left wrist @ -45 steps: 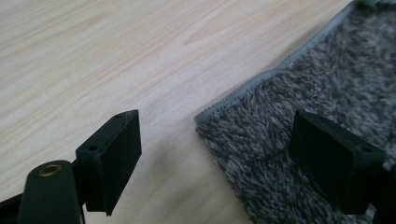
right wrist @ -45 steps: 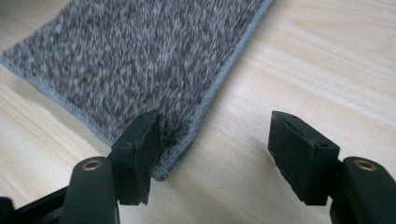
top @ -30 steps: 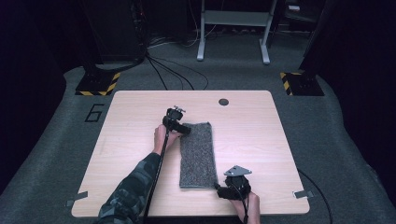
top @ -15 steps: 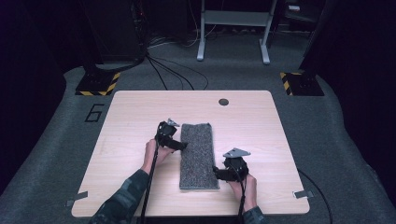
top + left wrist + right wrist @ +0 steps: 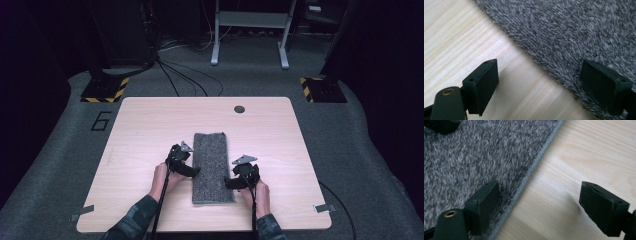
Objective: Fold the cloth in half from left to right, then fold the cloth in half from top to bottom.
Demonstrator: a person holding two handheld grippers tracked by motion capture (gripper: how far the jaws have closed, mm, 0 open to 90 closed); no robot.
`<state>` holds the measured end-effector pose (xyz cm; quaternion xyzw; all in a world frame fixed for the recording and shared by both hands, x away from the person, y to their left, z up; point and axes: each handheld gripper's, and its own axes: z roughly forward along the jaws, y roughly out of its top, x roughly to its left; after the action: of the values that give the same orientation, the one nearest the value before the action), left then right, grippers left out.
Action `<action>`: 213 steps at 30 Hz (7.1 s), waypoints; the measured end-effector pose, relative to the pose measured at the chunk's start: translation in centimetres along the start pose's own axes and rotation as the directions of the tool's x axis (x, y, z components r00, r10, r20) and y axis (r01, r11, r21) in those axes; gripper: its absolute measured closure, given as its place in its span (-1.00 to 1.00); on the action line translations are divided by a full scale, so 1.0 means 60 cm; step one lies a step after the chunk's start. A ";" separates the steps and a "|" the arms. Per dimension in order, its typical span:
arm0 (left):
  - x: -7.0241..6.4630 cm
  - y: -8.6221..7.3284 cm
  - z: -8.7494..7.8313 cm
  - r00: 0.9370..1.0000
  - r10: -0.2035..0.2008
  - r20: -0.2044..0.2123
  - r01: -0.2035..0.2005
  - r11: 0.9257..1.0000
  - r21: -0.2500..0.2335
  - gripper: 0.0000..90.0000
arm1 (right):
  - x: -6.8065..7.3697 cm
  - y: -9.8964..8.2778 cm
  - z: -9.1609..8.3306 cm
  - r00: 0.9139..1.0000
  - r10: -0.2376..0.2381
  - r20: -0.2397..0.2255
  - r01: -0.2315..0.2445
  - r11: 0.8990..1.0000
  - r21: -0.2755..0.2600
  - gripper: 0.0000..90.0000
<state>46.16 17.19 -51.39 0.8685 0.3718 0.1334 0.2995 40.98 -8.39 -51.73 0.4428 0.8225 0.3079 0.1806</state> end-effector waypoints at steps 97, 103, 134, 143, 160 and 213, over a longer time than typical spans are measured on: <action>0.087 0.102 0.071 0.987 -0.162 0.015 0.162 0.985 -0.052 0.90 | -0.102 0.171 0.135 0.991 0.061 -0.122 -0.056 0.998 0.043 0.87; 0.082 0.104 0.069 0.987 -0.159 0.013 0.160 0.986 -0.042 0.92 | -0.094 0.172 0.134 0.995 0.027 -0.092 -0.024 0.999 0.039 0.89; 0.091 0.151 -0.031 0.996 -0.088 -0.017 0.082 0.971 -0.223 0.92 | -0.095 0.229 0.039 0.998 -0.053 -0.045 0.045 0.985 -0.167 0.89; 0.097 0.177 -0.058 0.997 -0.075 -0.024 0.066 0.963 -0.260 0.92 | -0.095 0.253 0.014 0.997 -0.079 -0.019 0.073 0.978 -0.195 0.89; 0.077 0.186 -0.092 0.999 -0.029 -0.017 0.022 0.949 -0.314 0.91 | -0.092 0.248 -0.019 0.997 -0.083 -0.011 0.076 0.958 -0.275 0.89; -0.001 0.059 -0.079 0.994 0.036 0.099 -0.010 0.970 -0.244 0.87 | -0.027 0.081 -0.044 0.986 -0.129 -0.101 0.100 0.962 -0.254 0.87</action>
<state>45.95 17.22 -45.50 0.8353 0.3267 0.1367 0.4206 43.35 -8.66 -46.46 0.3498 0.8110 0.4226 0.2035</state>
